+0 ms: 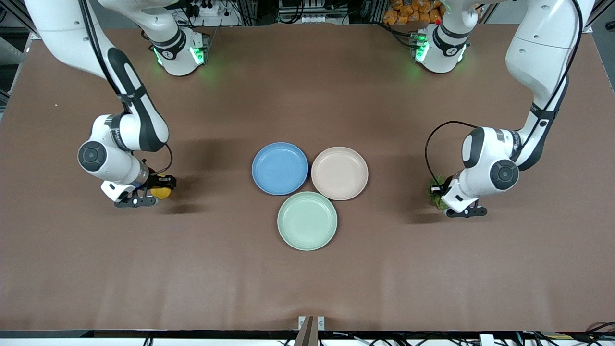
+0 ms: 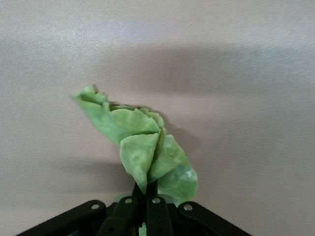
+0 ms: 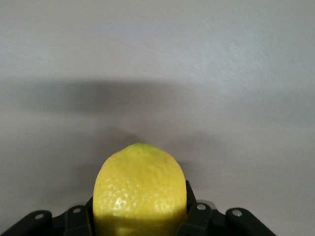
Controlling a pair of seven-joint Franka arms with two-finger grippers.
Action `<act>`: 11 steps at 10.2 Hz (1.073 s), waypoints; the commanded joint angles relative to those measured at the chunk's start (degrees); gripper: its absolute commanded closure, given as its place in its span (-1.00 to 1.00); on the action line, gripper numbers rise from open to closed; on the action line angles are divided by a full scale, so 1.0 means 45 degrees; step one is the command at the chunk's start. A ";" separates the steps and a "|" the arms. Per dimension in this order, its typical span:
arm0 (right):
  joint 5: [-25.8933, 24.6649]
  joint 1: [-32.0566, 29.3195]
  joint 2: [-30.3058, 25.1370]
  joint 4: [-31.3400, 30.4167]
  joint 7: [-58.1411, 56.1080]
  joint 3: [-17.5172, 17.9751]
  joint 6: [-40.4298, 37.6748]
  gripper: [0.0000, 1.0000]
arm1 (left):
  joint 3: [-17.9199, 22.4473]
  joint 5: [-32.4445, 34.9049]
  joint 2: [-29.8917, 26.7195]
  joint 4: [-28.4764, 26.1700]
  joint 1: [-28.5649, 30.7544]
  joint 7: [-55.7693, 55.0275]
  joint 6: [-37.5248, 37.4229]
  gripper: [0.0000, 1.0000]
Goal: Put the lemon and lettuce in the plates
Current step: 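Lift the lemon with the right gripper while the left gripper lifts the lettuce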
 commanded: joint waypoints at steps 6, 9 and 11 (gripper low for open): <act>0.0296 0.2547 -0.0325 0.1156 0.5487 0.1714 -0.0312 0.60 | -0.0004 0.0219 -0.0333 0.1835 -0.2087 -0.3936 -0.2218 1.00; 0.0276 0.3465 -0.0111 0.1234 0.7266 0.2185 -0.0312 0.59 | -0.0004 0.0102 -0.0354 0.2323 -0.3044 -0.5539 -0.2218 1.00; 0.0276 0.4110 0.0065 0.1371 0.7585 0.2224 -0.0312 0.59 | -0.0023 0.0044 -0.0354 0.2577 -0.3631 -0.6652 -0.2218 1.00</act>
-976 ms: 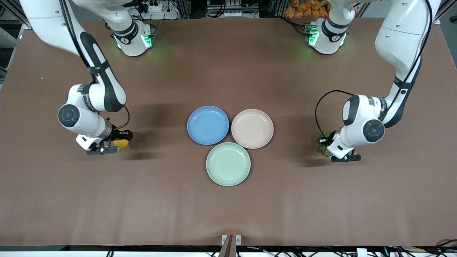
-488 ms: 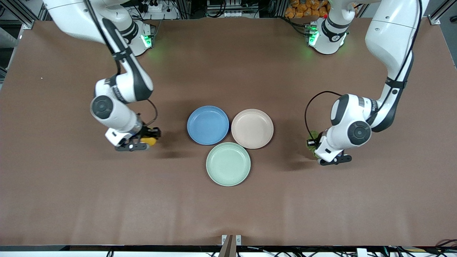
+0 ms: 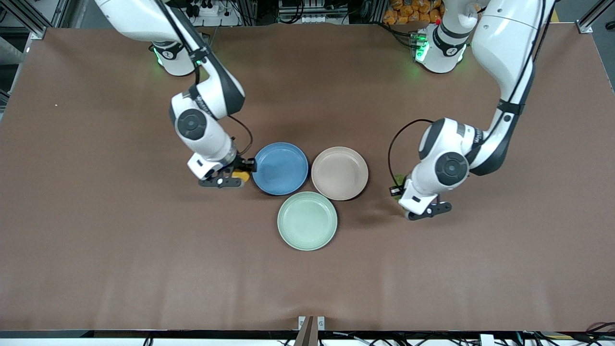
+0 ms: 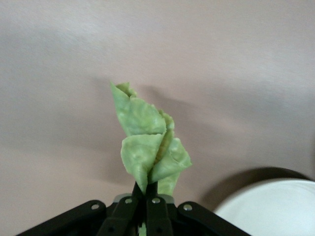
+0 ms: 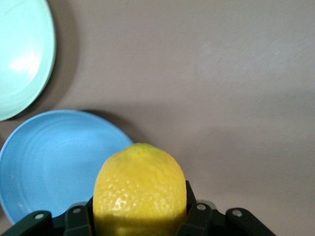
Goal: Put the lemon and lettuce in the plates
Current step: 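Carry the lemon to the blue plate while the left gripper carries lettuce to white plate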
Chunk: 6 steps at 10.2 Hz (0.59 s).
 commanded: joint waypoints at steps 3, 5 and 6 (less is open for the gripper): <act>0.0045 0.1335 0.1168 0.0935 0.0964 0.0027 -0.0044 0.58 | -0.0778 -0.0093 -0.0171 0.0187 -0.0576 -0.2883 -0.0288 1.00; 0.0005 0.1687 0.1987 0.1540 0.1084 0.0008 0.0053 0.58 | -0.1170 -0.0093 0.0003 0.0206 -0.0654 -0.3667 -0.0269 1.00; -0.0072 0.1708 0.2359 0.1756 0.1142 0.0008 0.0150 0.58 | -0.1190 -0.0093 0.0140 0.0187 -0.0983 -0.3941 -0.0249 1.00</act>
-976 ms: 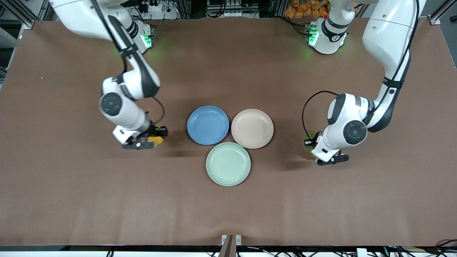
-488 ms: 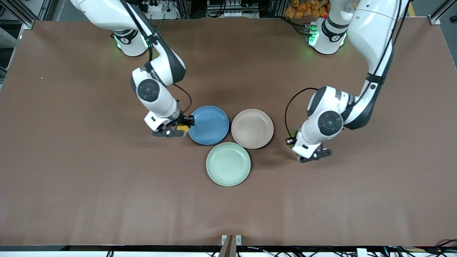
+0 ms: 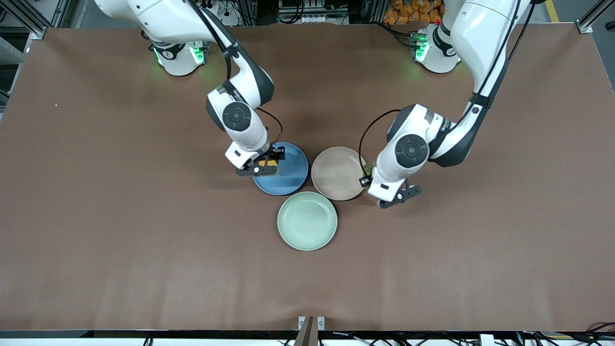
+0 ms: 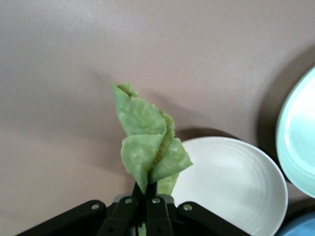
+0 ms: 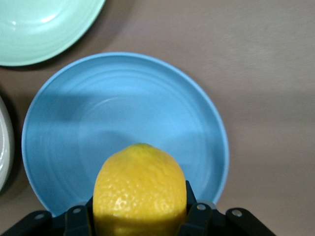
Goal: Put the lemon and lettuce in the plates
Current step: 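Carry the lemon to the blue plate while the left gripper carries lettuce to white plate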
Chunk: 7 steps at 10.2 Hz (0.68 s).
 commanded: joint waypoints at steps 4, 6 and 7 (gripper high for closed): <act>-0.0206 0.0141 0.1780 0.0889 0.0226 -0.0095 0.1177 0.54 | -0.0049 0.0095 0.0710 -0.0004 -0.1072 -0.1959 -0.0142 1.00; -0.0441 0.0121 0.1821 0.1006 0.0226 -0.0134 0.1158 -0.76 | -0.0030 0.0116 0.1023 0.0073 -0.1073 -0.1999 -0.0122 -0.76; -0.0441 0.0063 0.1782 0.1084 0.0188 -0.0153 0.1139 -1.00 | -0.0030 0.0096 0.1005 0.0151 -0.1092 -0.2000 -0.0103 -1.00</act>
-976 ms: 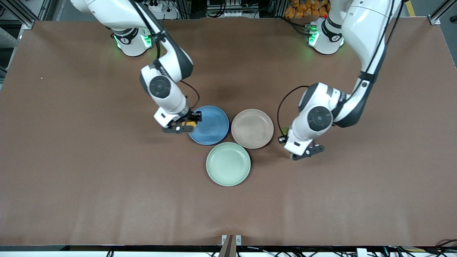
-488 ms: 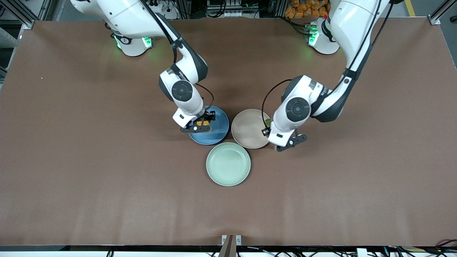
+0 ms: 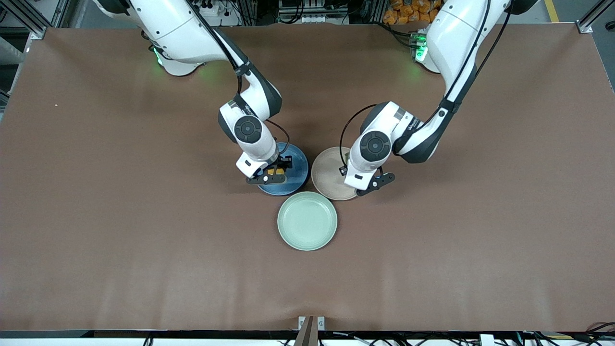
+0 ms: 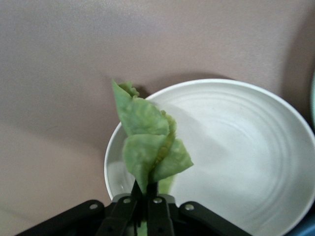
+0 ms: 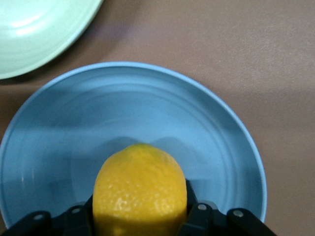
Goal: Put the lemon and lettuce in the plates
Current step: 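Carry the lemon to the blue plate while the left gripper carries lettuce to white plate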
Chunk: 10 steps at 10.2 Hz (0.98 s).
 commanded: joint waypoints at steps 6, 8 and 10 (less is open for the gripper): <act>-0.0169 -0.0264 0.0173 0.3043 -0.0556 -0.0580 -0.4029 -1.00 | 0.0271 0.1534 -0.0897 0.2186 0.0265 0.0442 -0.2507 -1.00; -0.0168 -0.0672 -0.0195 0.3321 -0.1237 -0.0698 -0.4739 -1.00 | 0.0213 0.1913 -0.1870 0.2209 0.1117 0.2585 -0.2710 -1.00; -0.0265 -0.1491 -0.0780 0.3302 -0.2990 -0.0737 -0.5538 -1.00 | 0.0212 0.1835 -0.2595 0.2171 0.1844 0.3901 -0.2884 -1.00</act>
